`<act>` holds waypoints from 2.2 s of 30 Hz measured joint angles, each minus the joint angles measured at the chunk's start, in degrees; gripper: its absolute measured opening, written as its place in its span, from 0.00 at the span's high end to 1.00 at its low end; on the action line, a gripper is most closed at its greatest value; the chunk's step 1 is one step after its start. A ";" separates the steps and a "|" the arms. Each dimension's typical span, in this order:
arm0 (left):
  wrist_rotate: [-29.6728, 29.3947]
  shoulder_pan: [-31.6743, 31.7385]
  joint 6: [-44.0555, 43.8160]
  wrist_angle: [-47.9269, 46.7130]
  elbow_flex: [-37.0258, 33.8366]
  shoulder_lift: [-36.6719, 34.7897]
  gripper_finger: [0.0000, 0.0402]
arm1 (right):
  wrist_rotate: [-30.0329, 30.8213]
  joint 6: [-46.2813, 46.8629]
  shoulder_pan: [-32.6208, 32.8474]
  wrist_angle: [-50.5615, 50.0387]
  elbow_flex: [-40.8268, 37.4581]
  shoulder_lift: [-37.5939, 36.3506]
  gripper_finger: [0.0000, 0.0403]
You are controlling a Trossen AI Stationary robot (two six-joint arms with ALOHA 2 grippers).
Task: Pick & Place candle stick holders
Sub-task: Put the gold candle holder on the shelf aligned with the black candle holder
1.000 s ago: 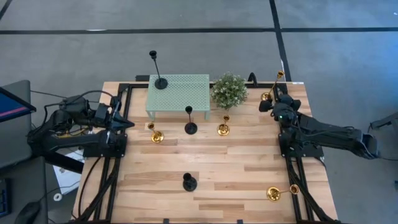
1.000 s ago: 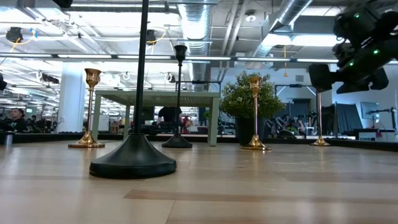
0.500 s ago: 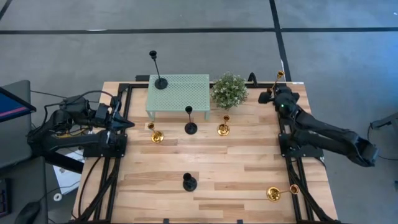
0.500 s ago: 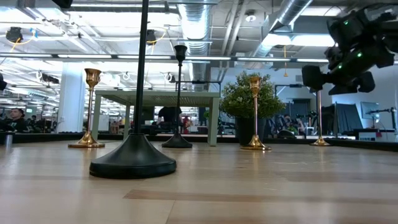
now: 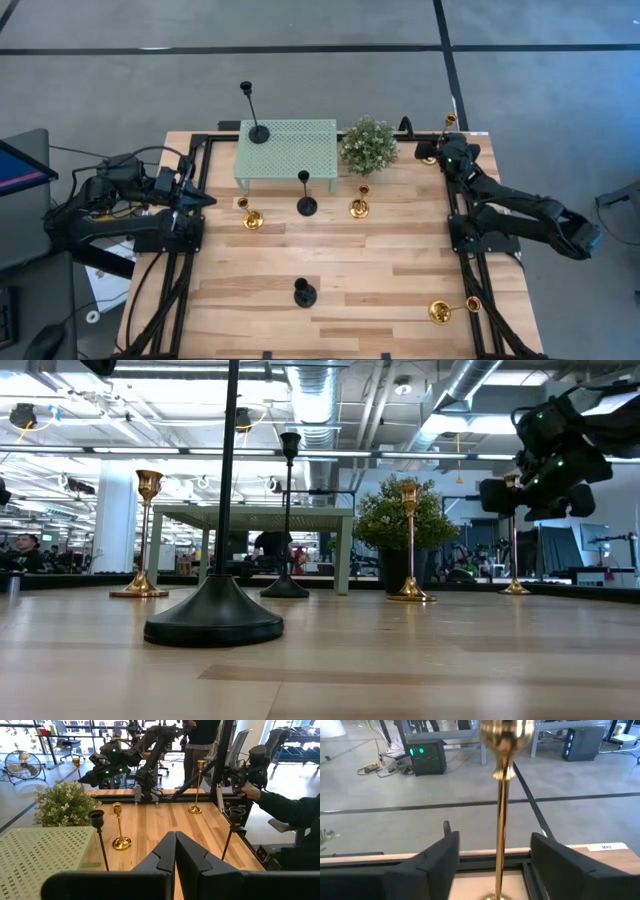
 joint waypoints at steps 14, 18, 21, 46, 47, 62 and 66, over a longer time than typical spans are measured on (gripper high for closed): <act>0.00 0.00 0.00 -0.39 0.00 0.00 0.98 | -1.95 4.16 1.43 -5.25 0.00 0.52 0.90; 0.00 0.01 0.00 -0.39 0.00 0.00 0.98 | -1.88 6.71 2.85 -10.16 0.00 0.52 0.85; 0.00 0.01 0.00 -0.39 0.00 0.00 0.98 | -1.92 7.95 3.67 -10.84 0.00 0.50 0.79; 0.00 0.02 0.00 -0.60 -2.32 -0.02 0.98 | -1.34 5.81 0.00 -8.57 2.67 0.50 0.32; 0.00 0.02 0.00 -0.46 -2.32 -0.02 0.98 | -1.33 5.36 0.00 -7.85 2.67 0.50 0.32; 0.00 0.01 0.00 -0.38 -2.31 -0.02 0.98 | -8.00 5.92 6.47 -0.03 2.67 0.50 0.32; 0.00 0.02 0.00 -0.39 -2.29 -0.02 0.98 | -9.19 4.08 10.40 4.47 2.67 0.50 0.32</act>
